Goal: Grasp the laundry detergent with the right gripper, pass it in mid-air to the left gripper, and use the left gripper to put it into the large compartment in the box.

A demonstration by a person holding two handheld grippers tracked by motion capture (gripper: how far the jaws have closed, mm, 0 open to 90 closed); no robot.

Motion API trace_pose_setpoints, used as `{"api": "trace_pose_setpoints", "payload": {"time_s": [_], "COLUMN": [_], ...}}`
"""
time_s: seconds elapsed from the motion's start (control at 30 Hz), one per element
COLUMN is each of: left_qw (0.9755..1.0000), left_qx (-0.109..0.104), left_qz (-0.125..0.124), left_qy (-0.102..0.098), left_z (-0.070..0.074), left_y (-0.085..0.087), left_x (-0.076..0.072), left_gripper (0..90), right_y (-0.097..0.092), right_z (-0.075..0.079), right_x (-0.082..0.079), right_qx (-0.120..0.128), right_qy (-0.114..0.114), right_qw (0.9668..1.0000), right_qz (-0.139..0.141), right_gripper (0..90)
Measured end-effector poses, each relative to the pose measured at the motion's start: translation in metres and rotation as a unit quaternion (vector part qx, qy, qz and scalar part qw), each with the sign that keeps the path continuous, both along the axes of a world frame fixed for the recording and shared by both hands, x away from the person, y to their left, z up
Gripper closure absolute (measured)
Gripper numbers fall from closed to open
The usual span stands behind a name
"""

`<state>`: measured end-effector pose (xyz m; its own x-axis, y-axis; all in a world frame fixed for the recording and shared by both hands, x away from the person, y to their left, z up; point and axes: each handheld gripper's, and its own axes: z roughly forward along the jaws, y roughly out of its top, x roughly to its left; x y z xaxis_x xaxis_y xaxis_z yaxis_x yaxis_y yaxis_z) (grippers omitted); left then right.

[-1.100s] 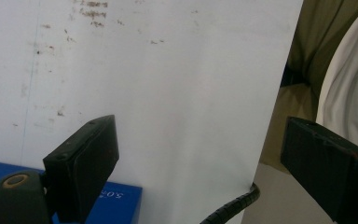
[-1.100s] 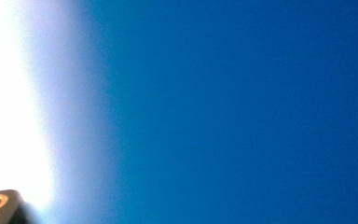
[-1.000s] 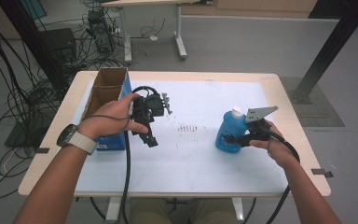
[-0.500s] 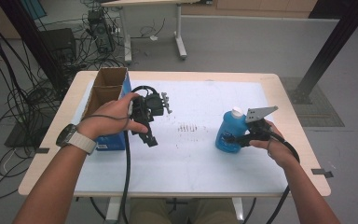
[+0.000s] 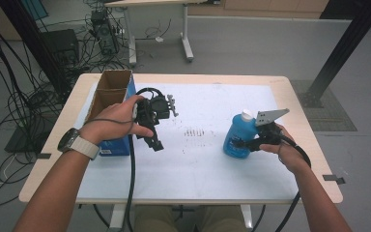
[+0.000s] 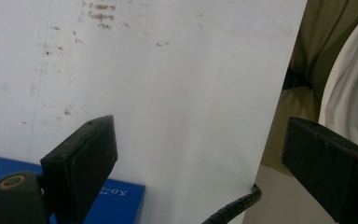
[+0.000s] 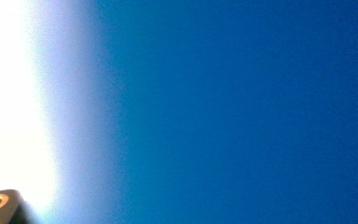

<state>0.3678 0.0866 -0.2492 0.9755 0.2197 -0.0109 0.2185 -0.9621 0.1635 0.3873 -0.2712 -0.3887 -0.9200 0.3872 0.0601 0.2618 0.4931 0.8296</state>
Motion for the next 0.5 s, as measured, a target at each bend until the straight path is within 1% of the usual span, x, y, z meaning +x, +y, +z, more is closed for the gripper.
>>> {"api": "trace_pose_setpoints", "payload": {"time_s": [0.1,0.23,0.37,0.47,0.5], "left_qw": [1.0000,1.0000,0.9999,0.9998,0.9998], "left_qx": [0.003,0.006,0.010,0.016,0.014], "left_qz": [-0.001,-0.002,-0.006,-0.012,-0.011], "left_qy": [-0.003,-0.006,-0.008,-0.010,-0.009], "left_z": [0.005,0.011,0.017,0.022,0.024], "left_y": [-0.001,-0.004,-0.007,-0.009,-0.010], "left_x": [0.000,-0.002,-0.003,-0.004,-0.004], "left_gripper": [9.8,9.2,9.1,8.9,8.9], "right_y": [0.001,0.005,0.011,0.013,0.014], "right_z": [0.009,0.023,0.032,0.036,0.037], "right_x": [-0.002,-0.006,-0.010,-0.012,-0.013], "right_qx": [-0.001,0.006,-0.002,-0.001,-0.003], "right_qy": [-0.004,-0.007,-0.002,0.005,0.005], "right_qw": [1.0000,0.9996,0.9992,0.9989,0.9988], "right_qz": [0.009,0.026,0.041,0.047,0.048], "right_gripper": [43.3,43.3,43.3,43.3,43.3]}}
